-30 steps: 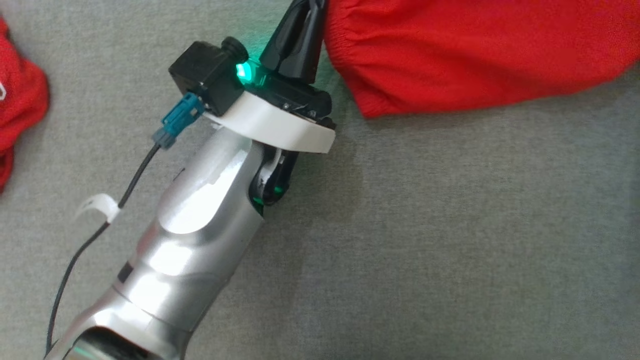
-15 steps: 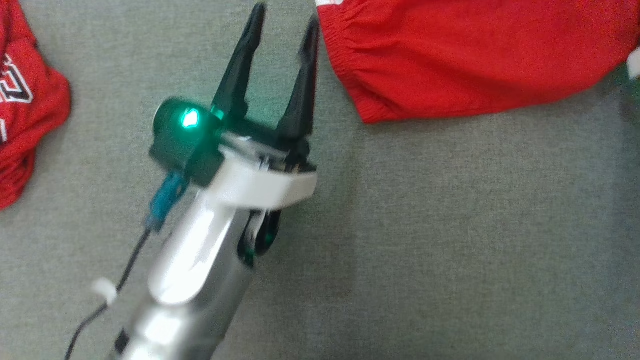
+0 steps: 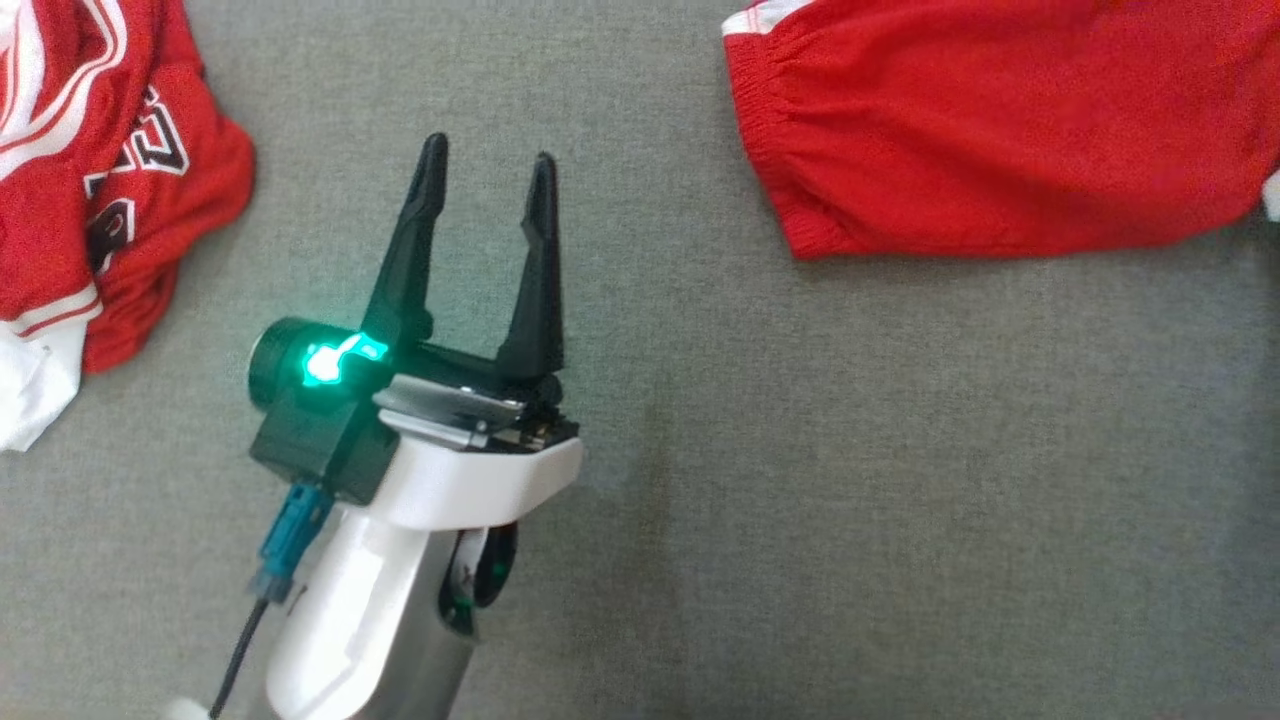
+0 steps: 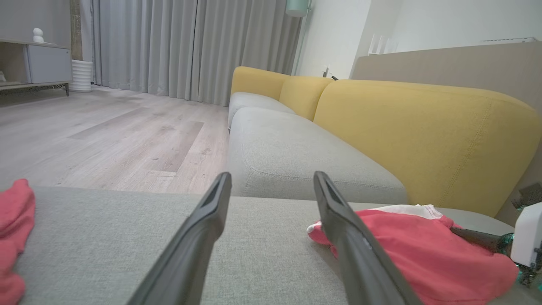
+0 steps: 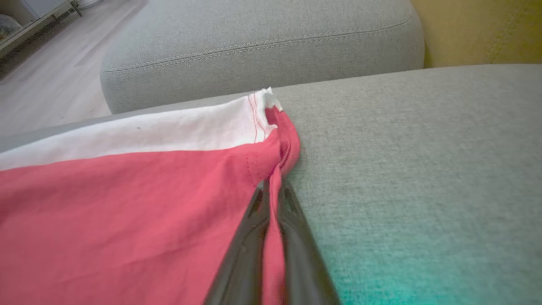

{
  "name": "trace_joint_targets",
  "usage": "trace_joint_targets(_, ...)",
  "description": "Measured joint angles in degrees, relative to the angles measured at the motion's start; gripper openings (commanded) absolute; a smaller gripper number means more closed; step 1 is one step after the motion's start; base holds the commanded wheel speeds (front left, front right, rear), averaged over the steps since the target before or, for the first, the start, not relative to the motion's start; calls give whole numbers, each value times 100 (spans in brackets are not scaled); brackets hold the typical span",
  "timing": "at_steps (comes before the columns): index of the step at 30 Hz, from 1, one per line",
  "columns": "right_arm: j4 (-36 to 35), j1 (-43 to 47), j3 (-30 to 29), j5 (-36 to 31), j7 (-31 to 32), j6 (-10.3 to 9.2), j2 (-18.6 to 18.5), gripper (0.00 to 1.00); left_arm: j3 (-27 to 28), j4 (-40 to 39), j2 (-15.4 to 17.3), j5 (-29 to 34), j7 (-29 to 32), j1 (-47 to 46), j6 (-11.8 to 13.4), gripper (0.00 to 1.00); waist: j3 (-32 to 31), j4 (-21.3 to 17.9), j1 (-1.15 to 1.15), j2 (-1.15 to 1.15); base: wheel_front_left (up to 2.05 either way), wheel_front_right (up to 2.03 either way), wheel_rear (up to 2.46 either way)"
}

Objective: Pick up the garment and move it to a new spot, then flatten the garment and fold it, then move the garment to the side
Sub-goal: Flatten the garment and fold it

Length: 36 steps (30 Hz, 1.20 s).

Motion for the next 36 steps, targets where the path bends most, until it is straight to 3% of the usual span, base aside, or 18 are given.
trace_joint_targets(6,34,335,121,201,-323,0,-47,0,281,-3,2,181,-1,168,-20,100,-218,-300,1,0,0,0,0)
trace_joint_targets(14,67,816,-182,360,-687,0,-736,0,420,-15,2,293,-1,273,-109,100,-400,-667,0,0,0,0,0)
trace_joint_targets(21,-538,799,-299,367,-767,0,-732,0,448,100,3,337,0,292,-130,100,-532,-759,1,0,0,0,0)
trace_joint_targets(30,-2630,833,-86,372,-122,0,-453,0,456,314,3,274,0,460,-105,100,-696,-693,1,0,0,0,0)
trace_joint_targets(36,-3594,1101,158,48,536,0,363,0,423,387,3,80,0,462,-75,100,-741,-599,1,0,0,0,0)
